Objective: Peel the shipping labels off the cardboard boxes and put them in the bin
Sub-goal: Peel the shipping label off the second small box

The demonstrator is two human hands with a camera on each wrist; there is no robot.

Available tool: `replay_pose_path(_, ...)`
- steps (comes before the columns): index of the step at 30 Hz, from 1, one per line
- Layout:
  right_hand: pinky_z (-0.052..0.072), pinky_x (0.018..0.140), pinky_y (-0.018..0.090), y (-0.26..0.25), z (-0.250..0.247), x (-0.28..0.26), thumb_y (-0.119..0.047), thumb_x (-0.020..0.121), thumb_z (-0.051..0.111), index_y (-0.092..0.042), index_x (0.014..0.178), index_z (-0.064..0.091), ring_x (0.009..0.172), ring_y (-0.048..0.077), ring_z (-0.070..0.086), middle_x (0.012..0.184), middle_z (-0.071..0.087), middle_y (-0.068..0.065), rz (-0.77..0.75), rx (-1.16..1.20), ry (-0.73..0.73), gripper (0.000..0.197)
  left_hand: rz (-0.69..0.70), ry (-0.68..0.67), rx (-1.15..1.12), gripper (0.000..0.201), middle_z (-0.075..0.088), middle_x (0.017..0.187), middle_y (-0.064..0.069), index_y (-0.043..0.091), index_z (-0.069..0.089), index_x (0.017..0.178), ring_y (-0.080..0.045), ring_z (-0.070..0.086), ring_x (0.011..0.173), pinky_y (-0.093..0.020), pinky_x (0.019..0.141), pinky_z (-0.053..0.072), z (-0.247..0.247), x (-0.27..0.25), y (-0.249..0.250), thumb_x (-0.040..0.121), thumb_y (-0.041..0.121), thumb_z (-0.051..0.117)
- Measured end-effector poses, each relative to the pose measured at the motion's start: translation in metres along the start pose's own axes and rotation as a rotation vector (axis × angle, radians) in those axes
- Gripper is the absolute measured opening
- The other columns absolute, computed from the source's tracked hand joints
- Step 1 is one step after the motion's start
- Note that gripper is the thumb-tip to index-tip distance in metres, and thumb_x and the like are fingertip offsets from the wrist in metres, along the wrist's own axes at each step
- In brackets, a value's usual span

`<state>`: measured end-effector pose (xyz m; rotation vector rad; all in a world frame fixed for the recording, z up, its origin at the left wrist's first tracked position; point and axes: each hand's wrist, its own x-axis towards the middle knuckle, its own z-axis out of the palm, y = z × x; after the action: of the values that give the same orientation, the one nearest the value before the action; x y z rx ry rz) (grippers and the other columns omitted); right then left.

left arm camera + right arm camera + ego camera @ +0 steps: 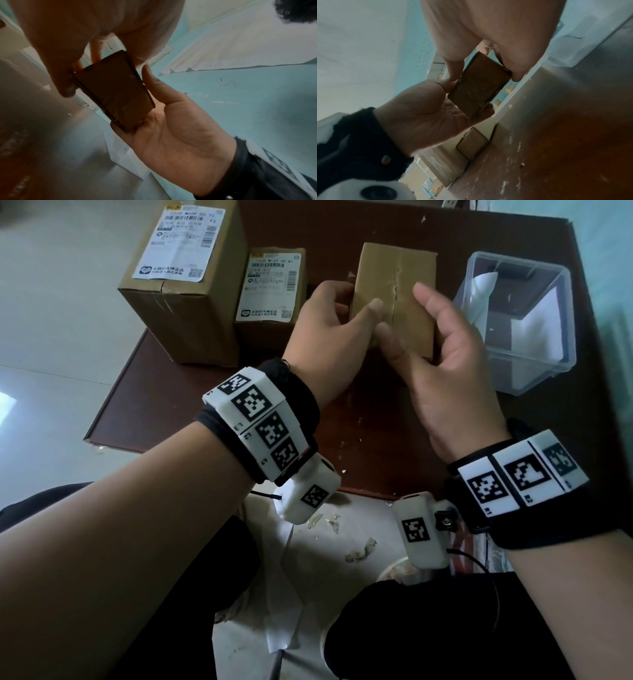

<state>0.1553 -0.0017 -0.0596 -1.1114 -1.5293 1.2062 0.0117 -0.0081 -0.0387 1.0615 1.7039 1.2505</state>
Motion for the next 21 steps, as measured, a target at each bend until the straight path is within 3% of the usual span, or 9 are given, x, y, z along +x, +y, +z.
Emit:
replay_pose_path(4,0.052,0.110,0.027,0.005,-0.004,0.002,-0.034,0.087,0.088,-0.017,0.159,0.044,0.135,0.002,0.058,0.151,0.057,-0.005,0.005,0.006,-0.023,0.087,0.038,0.042,0.010,0.049,0.073,0.107,-0.001,0.015,0.065,0.122,-0.016,0.073,0.097,-0.043,0.085,0.062,0.001,0.003,-0.005,0.084,0.046,0.067)
replay_pose_path(8,0.050,0.115,0.034,0.014,-0.007,0.007,-0.027,0.084,0.091,-0.011,0.162,0.038,0.139,0.006,0.057,0.156,0.055,0.000,0.034,0.035,-0.064,0.096,0.111,0.061,0.104,0.022,0.076,0.087,0.006,0.018,0.077,0.101,-0.007,0.073,0.081,-0.032,0.074,0.063,0.000,0.006,-0.009,0.090,0.036,0.070)
replay_pose_path(10,0.049,0.117,0.036,0.017,-0.009,0.009,-0.026,0.084,0.090,-0.011,0.163,0.036,0.139,0.006,0.057,0.157,0.054,0.000,0.059,0.053,-0.080,0.097,0.158,0.044,0.156,0.019,0.071,0.074,0.009,0.017,0.077,0.086,-0.003,0.066,0.067,-0.022,0.059,0.053,-0.001,0.005,-0.010,0.093,0.033,0.068)
replay_pose_path(12,0.047,0.118,0.035,0.018,-0.010,0.010,-0.026,0.086,0.089,-0.012,0.164,0.035,0.139,0.003,0.056,0.158,0.054,-0.003,0.082,0.051,-0.090,0.096,0.177,0.035,0.196,0.027,0.064,0.064,0.010,0.015,0.071,0.074,-0.003,0.058,0.057,-0.020,0.053,0.044,-0.001,0.004,-0.012,0.095,0.032,0.067)
replay_pose_path(14,0.048,0.117,0.030,0.020,-0.011,0.010,-0.024,0.087,0.089,-0.013,0.163,0.037,0.136,-0.001,0.057,0.154,0.055,-0.009,0.093,0.033,-0.079,0.093,0.168,0.012,0.211,0.031,0.066,0.066,0.000,0.010,0.071,0.076,-0.011,0.060,0.058,-0.027,0.052,0.047,-0.001,0.005,-0.014,0.097,0.032,0.065)
replay_pose_path(16,0.049,0.113,0.024,0.021,-0.011,0.010,-0.022,0.086,0.089,-0.014,0.162,0.040,0.131,-0.006,0.059,0.143,0.058,-0.018,0.106,0.023,-0.055,0.091,0.134,-0.013,0.220,0.031,0.073,0.083,-0.012,0.008,0.068,0.081,-0.023,0.067,0.068,-0.036,0.059,0.054,-0.001,0.007,-0.016,0.100,0.032,0.061)
replay_pose_path(19,0.051,0.109,0.020,0.023,-0.009,0.010,-0.021,0.085,0.089,-0.013,0.162,0.041,0.125,-0.010,0.062,0.134,0.059,-0.023,0.134,0.015,-0.056,0.091,0.098,-0.029,0.256,0.023,0.076,0.099,-0.012,0.017,0.070,0.089,-0.026,0.071,0.088,-0.040,0.075,0.058,-0.003,0.008,-0.016,0.103,0.030,0.058)
replay_pose_path(21,0.051,0.108,0.020,0.025,-0.007,0.010,-0.021,0.085,0.089,-0.013,0.162,0.041,0.123,-0.010,0.063,0.136,0.060,-0.021,0.148,0.010,-0.071,0.091,0.081,-0.053,0.287,0.029,0.075,0.091,-0.011,0.008,0.074,0.094,-0.024,0.069,0.076,-0.037,0.065,0.055,-0.004,0.009,-0.020,0.104,0.028,0.055)
